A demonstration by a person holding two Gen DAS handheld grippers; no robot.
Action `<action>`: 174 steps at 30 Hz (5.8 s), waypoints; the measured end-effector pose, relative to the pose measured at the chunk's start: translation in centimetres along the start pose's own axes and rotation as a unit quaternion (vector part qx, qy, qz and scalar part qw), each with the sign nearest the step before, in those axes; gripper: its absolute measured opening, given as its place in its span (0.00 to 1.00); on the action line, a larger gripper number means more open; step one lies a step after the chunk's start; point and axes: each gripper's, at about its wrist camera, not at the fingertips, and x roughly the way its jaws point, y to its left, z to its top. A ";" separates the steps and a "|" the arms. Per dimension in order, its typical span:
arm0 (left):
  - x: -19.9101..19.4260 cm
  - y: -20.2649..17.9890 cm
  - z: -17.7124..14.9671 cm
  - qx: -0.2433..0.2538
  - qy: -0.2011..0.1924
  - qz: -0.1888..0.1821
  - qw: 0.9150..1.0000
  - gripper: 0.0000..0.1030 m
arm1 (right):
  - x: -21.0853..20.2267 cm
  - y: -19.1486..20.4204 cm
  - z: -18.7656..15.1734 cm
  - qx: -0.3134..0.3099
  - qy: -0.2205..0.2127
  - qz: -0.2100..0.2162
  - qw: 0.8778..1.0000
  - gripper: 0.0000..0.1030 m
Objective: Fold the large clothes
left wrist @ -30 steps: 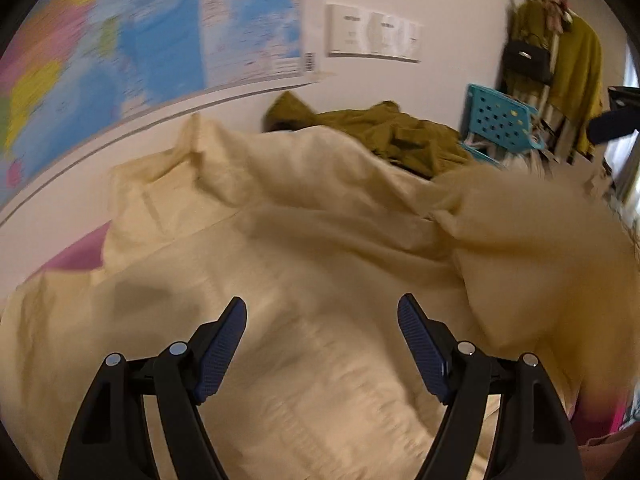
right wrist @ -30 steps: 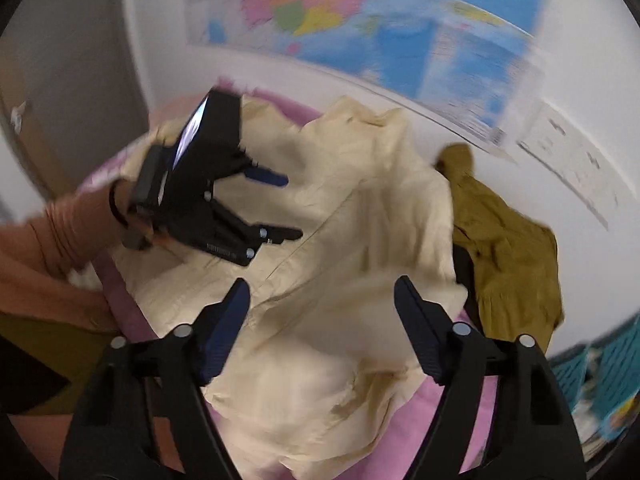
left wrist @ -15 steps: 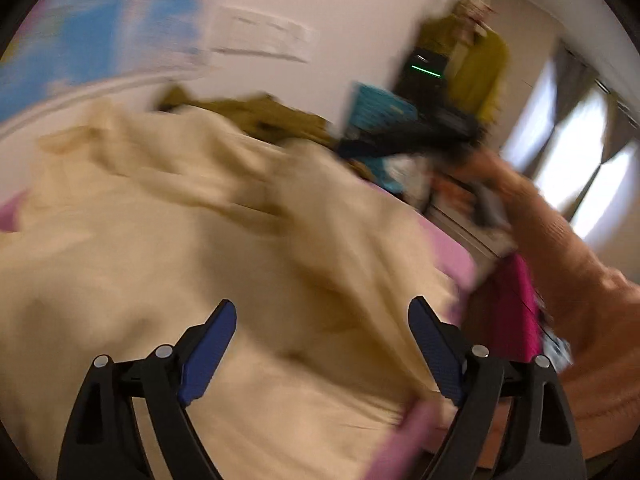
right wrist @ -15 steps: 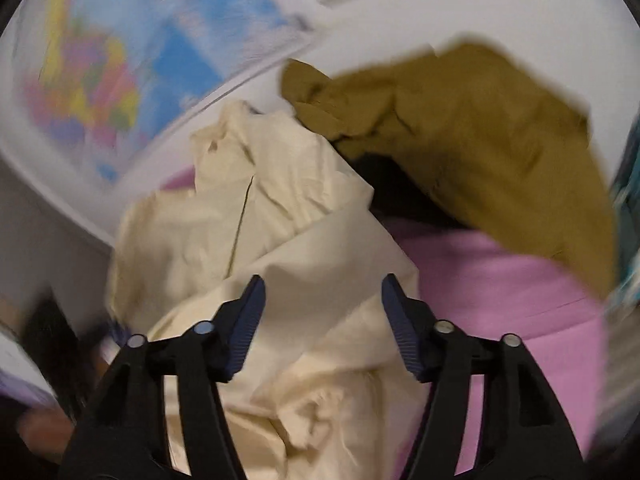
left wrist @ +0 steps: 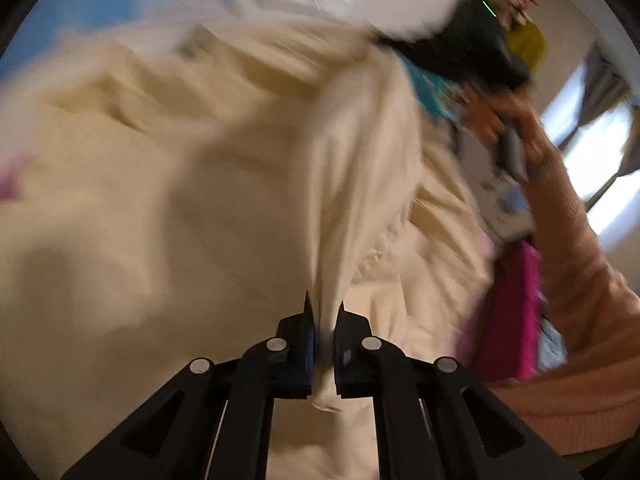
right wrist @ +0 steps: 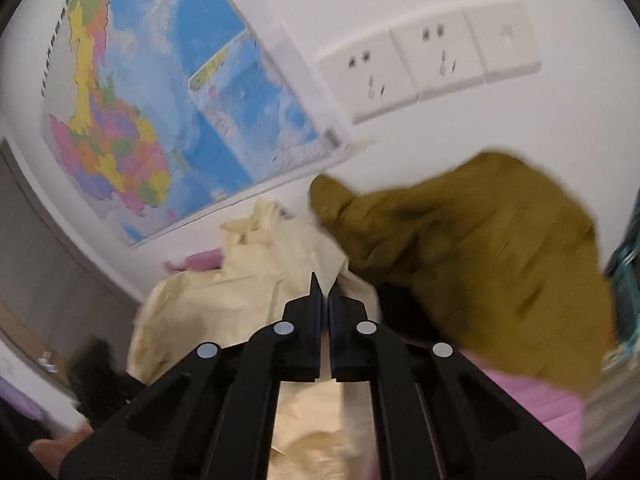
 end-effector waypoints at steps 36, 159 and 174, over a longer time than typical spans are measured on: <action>-7.2 10.1 -3.6 -0.076 -0.097 0.294 0.948 0.66 | 18.1 4.5 -7.7 -0.098 0.131 -0.089 0.983 0.45; -9.8 7.6 -14.0 -0.145 -0.131 0.269 0.943 0.80 | -3.9 2.8 -15.8 -0.024 0.031 -0.007 0.999 0.69; -7.4 5.9 -20.8 -0.230 -0.115 0.101 0.961 0.93 | -6.2 -2.6 -24.1 0.075 0.044 0.045 0.995 0.89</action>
